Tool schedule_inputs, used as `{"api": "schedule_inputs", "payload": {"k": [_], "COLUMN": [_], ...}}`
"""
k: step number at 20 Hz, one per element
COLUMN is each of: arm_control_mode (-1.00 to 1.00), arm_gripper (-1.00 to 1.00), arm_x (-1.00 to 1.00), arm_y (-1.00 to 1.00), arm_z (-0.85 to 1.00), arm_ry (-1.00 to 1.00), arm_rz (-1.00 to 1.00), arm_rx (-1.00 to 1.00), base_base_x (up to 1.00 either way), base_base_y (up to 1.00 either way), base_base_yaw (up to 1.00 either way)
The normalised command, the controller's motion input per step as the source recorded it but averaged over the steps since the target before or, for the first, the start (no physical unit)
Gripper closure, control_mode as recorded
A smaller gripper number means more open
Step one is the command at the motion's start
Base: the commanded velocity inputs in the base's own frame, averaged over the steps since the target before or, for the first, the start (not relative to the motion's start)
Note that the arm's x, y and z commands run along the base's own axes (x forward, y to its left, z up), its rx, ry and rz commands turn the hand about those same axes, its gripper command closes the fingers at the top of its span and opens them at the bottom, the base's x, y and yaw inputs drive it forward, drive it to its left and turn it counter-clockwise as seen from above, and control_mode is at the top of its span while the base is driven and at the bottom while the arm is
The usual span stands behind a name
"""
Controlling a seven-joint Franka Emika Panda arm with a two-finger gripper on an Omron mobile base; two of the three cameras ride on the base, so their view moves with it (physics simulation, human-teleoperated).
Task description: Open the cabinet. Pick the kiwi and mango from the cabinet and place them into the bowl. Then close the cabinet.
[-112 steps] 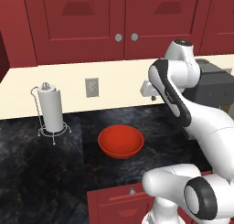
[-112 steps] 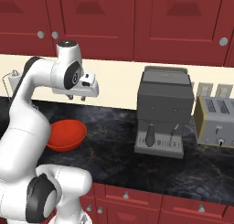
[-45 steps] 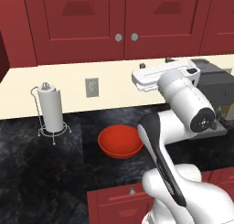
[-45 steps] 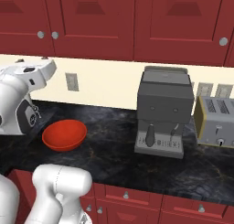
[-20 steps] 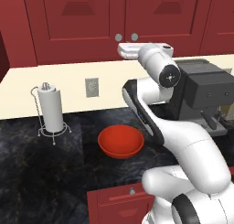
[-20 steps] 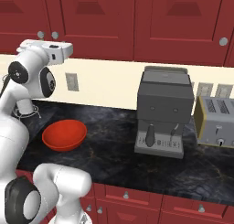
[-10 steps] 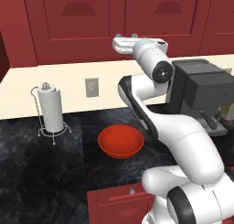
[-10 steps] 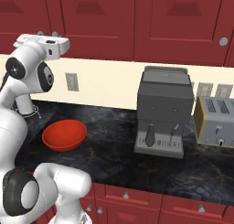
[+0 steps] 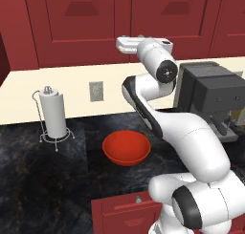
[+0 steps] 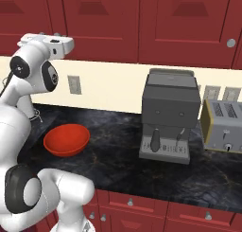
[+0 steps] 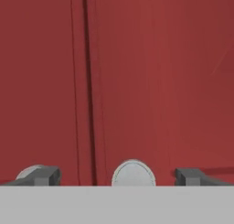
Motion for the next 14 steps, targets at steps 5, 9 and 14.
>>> {"api": "schedule_inputs", "payload": {"k": [5,9,14], "arm_control_mode": [-1.0,-1.0,-1.0], "arm_gripper": [-1.0,-1.0,-1.0], "arm_x": [0.39,0.48,0.59], "arm_y": [0.0,-0.13,-0.35], "arm_z": [0.0,0.0,-0.09], "arm_ry": [0.01,0.0,0.03], "arm_rz": [0.0,0.0,0.0], "arm_rx": [0.0,0.0,0.01], "base_base_x": [0.0,0.0,0.0], "base_base_y": [0.0,0.0,0.0], "base_base_yaw": [0.0,0.0,0.0]}}
